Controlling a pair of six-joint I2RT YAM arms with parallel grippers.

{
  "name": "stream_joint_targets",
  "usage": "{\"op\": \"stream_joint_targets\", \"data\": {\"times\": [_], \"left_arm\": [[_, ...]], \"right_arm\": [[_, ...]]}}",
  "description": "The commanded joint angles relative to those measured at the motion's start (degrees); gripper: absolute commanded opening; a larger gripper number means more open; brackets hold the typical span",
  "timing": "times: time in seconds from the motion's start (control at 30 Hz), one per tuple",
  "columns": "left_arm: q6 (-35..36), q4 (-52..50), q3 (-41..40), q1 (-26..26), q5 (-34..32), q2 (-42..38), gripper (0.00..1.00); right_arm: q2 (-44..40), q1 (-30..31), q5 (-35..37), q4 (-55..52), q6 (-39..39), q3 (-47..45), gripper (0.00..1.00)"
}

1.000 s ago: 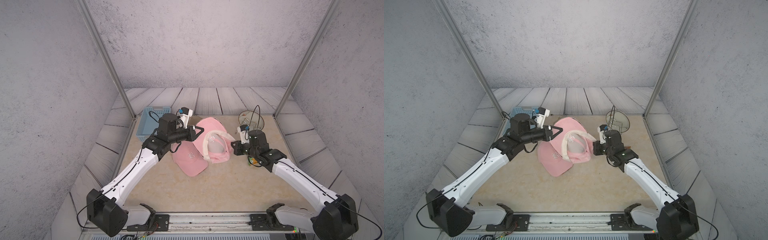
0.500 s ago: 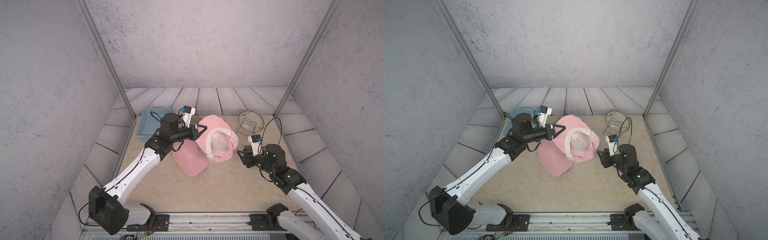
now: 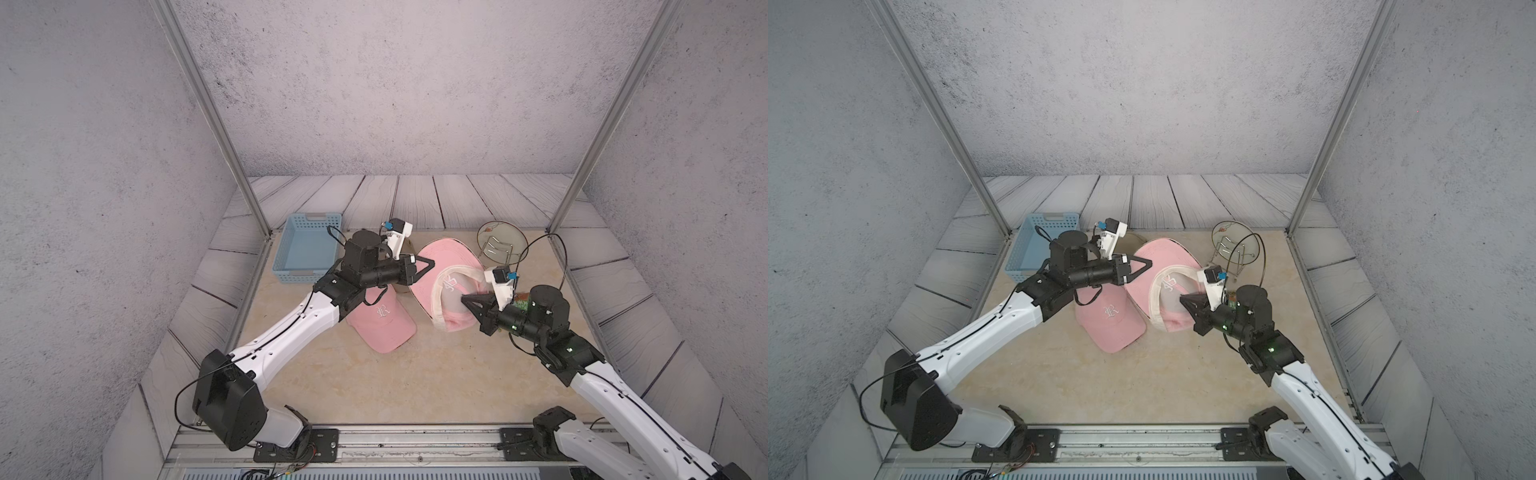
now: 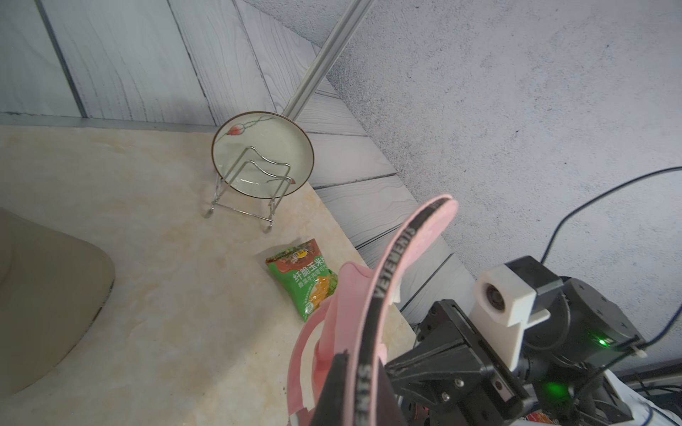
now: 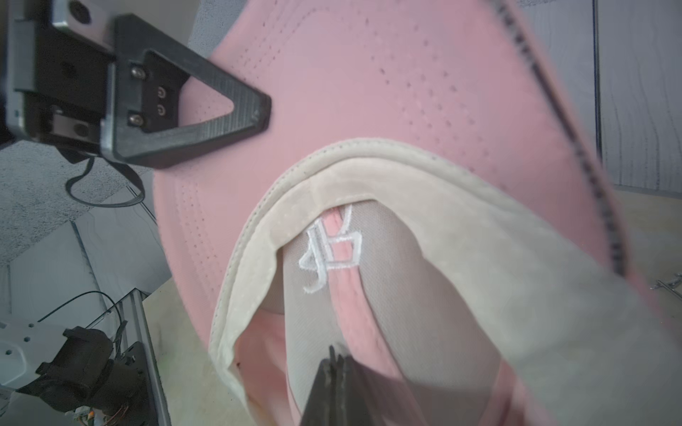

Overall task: Turn the baseball cap inside out
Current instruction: Turn over the baseball cap.

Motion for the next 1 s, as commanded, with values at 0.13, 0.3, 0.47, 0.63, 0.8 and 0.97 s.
{"op": "stream_joint_targets", "data": {"times": [0.13, 0.3, 0.47, 0.63, 0.8, 0.97], "left_arm": [[-10.8, 12.8, 1.9, -1.9, 9.2, 1.3, 0.0], [-16.0, 16.6, 2.0, -2.7, 11.6, 3.0, 0.0], [-5.2, 2.1, 2.9, -2.6, 1.0, 0.8, 0.0], [-2.4, -1.3, -1.3, -2.0, -15.6, -2.8, 0.0], [-2.9, 0.4, -0.6, -1.8, -9.2, -0.6, 0.0], [-7.7, 4.9, 0.4, -2.4, 1.2, 2.1, 0.0]], "right_arm": [[7.1, 3.6, 15.8, 2.3, 2.1, 2.0, 0.0], [7.6, 4.9, 22.1, 8.9, 4.2, -0.7, 0.0], [5.4, 4.9, 16.3, 8.6, 1.7, -0.6, 0.0], [1.2, 4.9, 5.5, 5.3, -1.6, -1.5, 0.04], [-2.8, 4.9, 5.7, 8.2, -1.5, -2.9, 0.0], [0.3, 5.0, 9.8, 11.3, -0.7, -1.6, 0.0]]}}
